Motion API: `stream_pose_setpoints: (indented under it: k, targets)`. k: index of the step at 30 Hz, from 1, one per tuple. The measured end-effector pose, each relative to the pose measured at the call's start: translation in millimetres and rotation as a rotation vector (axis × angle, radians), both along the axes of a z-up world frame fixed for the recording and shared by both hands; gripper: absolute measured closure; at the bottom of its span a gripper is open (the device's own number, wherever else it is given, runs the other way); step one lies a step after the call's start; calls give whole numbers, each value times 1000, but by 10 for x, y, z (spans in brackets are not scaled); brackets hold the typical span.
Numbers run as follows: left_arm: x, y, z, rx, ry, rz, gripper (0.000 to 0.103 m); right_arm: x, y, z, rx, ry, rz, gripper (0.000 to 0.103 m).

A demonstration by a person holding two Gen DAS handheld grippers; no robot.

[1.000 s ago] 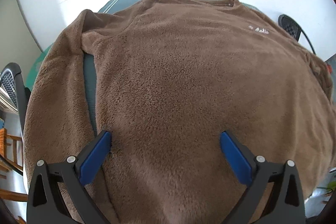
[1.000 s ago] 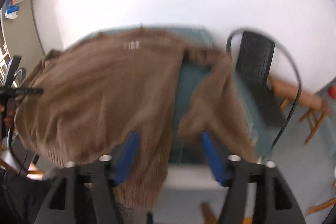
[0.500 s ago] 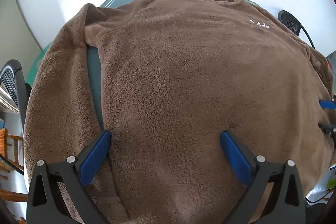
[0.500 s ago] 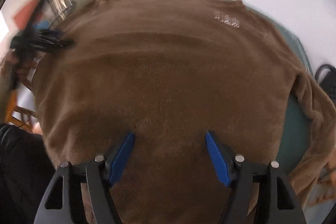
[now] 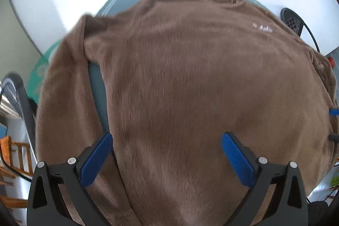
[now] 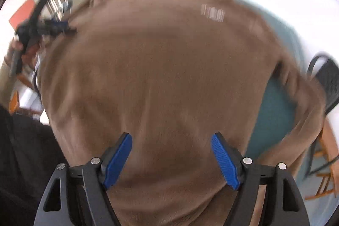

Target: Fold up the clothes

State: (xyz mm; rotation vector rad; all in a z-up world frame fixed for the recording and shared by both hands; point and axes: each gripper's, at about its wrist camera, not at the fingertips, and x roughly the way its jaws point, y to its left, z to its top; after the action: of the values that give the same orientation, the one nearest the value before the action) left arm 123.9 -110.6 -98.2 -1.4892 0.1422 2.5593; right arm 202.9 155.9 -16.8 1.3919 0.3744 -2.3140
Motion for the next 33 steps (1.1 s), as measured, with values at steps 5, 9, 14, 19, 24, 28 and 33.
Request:
stream_pose_setpoints:
  k: [5, 9, 14, 19, 24, 28, 33]
  targets:
    - [-301, 283, -29, 2, -24, -44, 0, -651, -222, 362, -149, 56, -14, 21]
    - [-414, 374, -165, -23, -75, -51, 0, -1039, -557, 85, -67, -1, 46, 21]
    - [-434, 387, -272, -38, -76, -48, 0, -1239, -555, -409, -12, -124, 49, 20]
    - [-359, 368, -291, -18, -26, -56, 0, -961, -470, -487, 10, -19, 52, 8]
    - [-414, 371, -251, -25, -79, -53, 0, -784, -328, -523, -19, 14, 43, 1]
    - [-533, 415, -35, -34, -63, -23, 0, -737, -307, -537, -40, 52, 27, 0]
    - [-582, 630, 105, 34, -57, -30, 0, -700, -282, -521, -57, 76, 22, 0]
